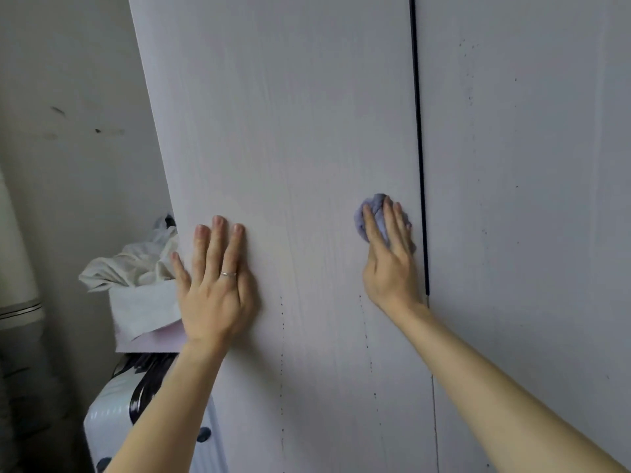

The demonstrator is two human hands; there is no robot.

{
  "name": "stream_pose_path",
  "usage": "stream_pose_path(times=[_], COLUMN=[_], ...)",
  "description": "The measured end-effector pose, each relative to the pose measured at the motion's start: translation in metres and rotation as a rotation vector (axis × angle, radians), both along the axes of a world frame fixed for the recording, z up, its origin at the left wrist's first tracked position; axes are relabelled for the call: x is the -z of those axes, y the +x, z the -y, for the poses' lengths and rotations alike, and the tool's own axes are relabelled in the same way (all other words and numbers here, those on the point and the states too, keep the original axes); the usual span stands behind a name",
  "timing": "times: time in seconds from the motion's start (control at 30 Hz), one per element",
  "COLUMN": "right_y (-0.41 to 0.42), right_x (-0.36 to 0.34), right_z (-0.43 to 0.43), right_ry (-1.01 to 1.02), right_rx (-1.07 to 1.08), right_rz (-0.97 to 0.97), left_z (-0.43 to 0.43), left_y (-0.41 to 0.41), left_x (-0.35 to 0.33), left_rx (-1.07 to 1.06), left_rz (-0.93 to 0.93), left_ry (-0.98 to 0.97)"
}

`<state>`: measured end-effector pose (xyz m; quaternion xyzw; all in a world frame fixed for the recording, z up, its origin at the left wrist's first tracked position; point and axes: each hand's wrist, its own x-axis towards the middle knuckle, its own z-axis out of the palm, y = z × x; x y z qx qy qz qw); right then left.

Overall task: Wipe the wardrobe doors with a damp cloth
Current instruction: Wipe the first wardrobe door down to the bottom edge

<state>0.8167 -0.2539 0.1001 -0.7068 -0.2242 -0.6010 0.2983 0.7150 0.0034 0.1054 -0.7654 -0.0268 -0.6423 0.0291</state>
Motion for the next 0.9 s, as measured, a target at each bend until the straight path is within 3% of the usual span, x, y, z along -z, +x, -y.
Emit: stream_pose_path(times=[0.13, 0.2, 0.33, 0.4, 0.47, 0.63, 0.73, 0.9], right_y=[-0.015, -0.009, 0.007, 0.012, 0.014, -0.006, -0.002, 0.003], right_x=[0.085, 0.065, -0.035, -0.045, -0.007, 0.129, 0.099, 0.029], right_z=[-0.003, 0.009, 0.02, 0.021, 0.021, 0.015, 0.02, 0.008], right_ry=[-0.102, -0.157, 0.019, 0.03, 0.029, -0.011, -0.026, 0.115], right_rx=[-0.028, -0.044, -0.067, -0.047, -0.021, 0.033, -0.007, -0.053], right_rz=[-0.077, -0.079, -0.085, -0.061, -0.028, -0.198, -0.171, -0.092], left_z=[-0.008, -0.008, -0.006, -0.004, -0.003, -0.002, -0.004, -0.009], left_y=[0.001, 0.002, 0.007, 0.007, 0.007, 0.004, -0.001, -0.002], left_x=[0.002, 0.004, 0.007, 0.007, 0.008, 0.011, 0.015, 0.027], left_rx=[0.034, 0.033, 0.034, 0.036, 0.039, 0.045, 0.075, 0.089], left_rz=[0.016, 0.032, 0.078, 0.075, 0.075, 0.061, 0.031, 0.003], left_ry=[0.049, 0.061, 0.051, 0.047, 0.039, 0.005, 0.026, -0.002])
